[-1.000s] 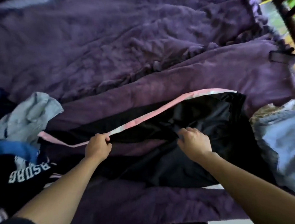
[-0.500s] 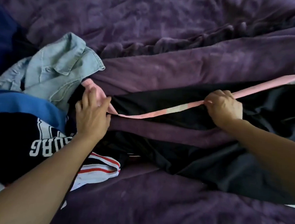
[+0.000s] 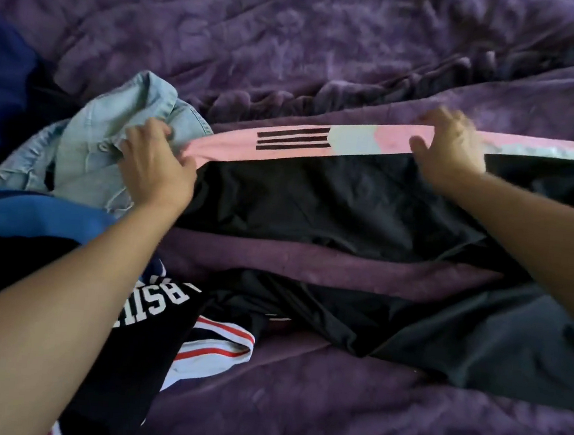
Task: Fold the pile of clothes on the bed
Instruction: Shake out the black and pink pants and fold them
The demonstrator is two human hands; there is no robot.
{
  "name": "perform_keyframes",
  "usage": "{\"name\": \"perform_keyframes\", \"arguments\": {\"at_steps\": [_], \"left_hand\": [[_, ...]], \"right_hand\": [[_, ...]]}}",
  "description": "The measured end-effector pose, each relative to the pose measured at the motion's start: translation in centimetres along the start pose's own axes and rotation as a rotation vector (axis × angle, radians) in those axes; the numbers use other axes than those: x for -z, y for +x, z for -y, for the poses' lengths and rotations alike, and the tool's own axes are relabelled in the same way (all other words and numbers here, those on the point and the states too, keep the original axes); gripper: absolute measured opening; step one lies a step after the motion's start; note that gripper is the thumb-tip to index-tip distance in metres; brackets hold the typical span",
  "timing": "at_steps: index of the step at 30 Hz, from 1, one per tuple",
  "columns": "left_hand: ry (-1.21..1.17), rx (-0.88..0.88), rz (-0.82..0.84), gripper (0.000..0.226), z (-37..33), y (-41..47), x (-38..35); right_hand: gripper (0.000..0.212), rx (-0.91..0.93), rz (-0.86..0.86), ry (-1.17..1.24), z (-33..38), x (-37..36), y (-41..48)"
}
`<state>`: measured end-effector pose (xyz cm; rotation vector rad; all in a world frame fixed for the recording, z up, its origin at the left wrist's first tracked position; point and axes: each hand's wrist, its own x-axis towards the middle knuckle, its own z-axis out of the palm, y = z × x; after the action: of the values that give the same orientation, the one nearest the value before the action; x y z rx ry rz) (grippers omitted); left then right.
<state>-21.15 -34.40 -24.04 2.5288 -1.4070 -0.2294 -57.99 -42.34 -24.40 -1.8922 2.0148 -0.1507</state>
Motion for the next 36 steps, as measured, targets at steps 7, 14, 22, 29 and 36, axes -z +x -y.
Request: {"name": "perform_keyframes", "arguments": {"at_steps": [7,14,22,29,36], "left_hand": [[-0.082,-0.235,0.227,0.050,3.3,-14.1,2.7],[0.304,-0.198,0.374,0.051,9.0,-23.3,6.3],[0.133,0.099,-0.020,0.035,11.5,-16.3,14.7],[0.222,-0.182,-0.032,0.037,6.4,-12.0,13.0],[0.332,-0.469,0.451,0.048,0.1,-19.7,-2.2]], "right_hand": [[0.052,0.380,0.315,0.183,3.4,-4.4,-17.6],[0.020,0.248,0.556,0.030,2.0,-6.1,-22.9],[0.030,0.086,0.221,0.267,0.2,2.3,-15.0],[0.029,0.113,0.307,0.334,1.0,1.5,-17.2],[0.023,0.244,0.306,0.404,-1.4,-2.1,-26.2]]}}
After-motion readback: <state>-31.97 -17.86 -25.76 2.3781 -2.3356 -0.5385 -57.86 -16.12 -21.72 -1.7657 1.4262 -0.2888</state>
